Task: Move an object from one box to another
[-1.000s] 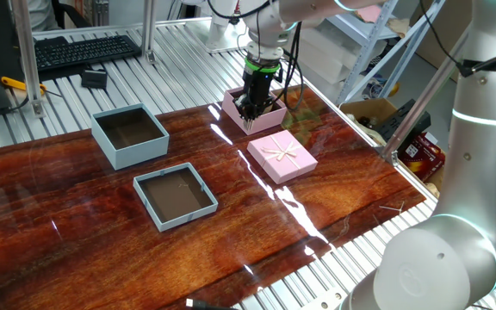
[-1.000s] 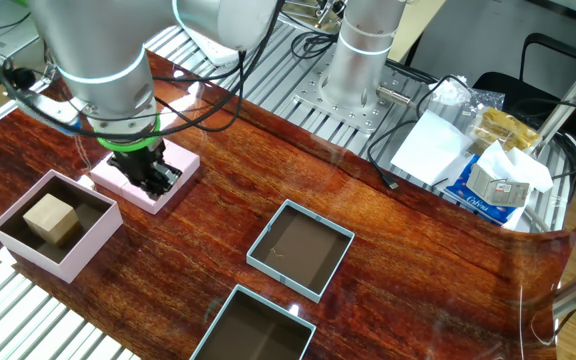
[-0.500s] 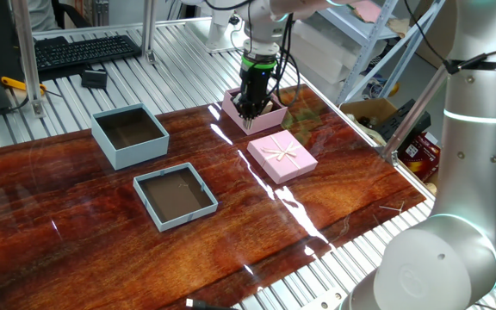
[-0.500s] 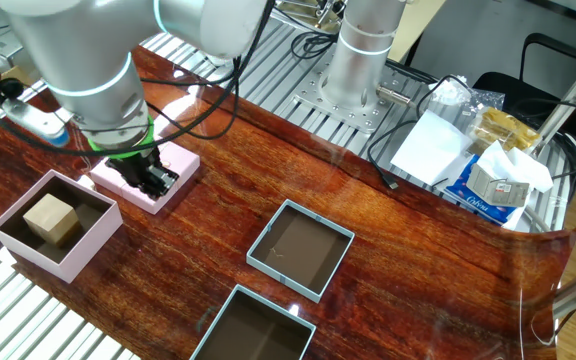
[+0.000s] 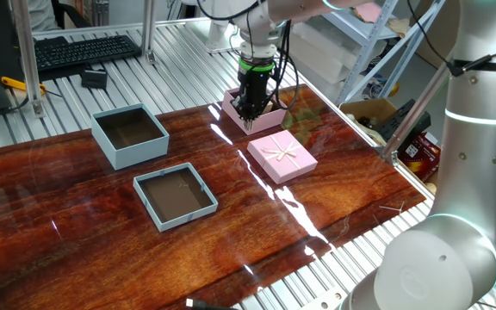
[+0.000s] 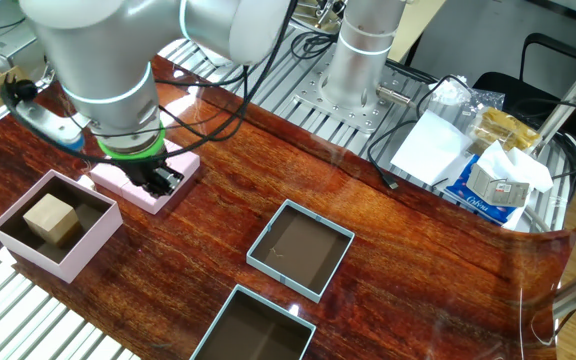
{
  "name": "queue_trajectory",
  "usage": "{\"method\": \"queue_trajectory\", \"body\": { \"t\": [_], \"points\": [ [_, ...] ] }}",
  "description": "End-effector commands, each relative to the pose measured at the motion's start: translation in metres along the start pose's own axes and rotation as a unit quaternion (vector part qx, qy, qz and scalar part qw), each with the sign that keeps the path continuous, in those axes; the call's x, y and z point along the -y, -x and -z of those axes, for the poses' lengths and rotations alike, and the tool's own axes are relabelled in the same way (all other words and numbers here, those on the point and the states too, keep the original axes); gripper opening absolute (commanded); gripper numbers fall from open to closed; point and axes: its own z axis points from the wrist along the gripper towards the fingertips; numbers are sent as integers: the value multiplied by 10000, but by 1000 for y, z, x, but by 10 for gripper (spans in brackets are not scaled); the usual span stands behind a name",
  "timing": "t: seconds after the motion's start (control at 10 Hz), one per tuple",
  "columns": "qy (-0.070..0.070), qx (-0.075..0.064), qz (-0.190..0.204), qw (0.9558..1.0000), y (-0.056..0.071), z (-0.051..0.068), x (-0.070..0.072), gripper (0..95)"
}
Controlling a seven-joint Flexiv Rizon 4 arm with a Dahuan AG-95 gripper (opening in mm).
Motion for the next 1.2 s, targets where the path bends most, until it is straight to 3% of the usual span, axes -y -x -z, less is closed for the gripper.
{"method": "queue_trajectory", "body": {
  "t": [0.1,0.9,1.2],
  "points": [
    [-189,25,-14,9998,1,0,0,0],
    [-224,175,98,9995,1,0,0,0],
    [-293,162,45,9994,1,0,0,0]
  ]
}}
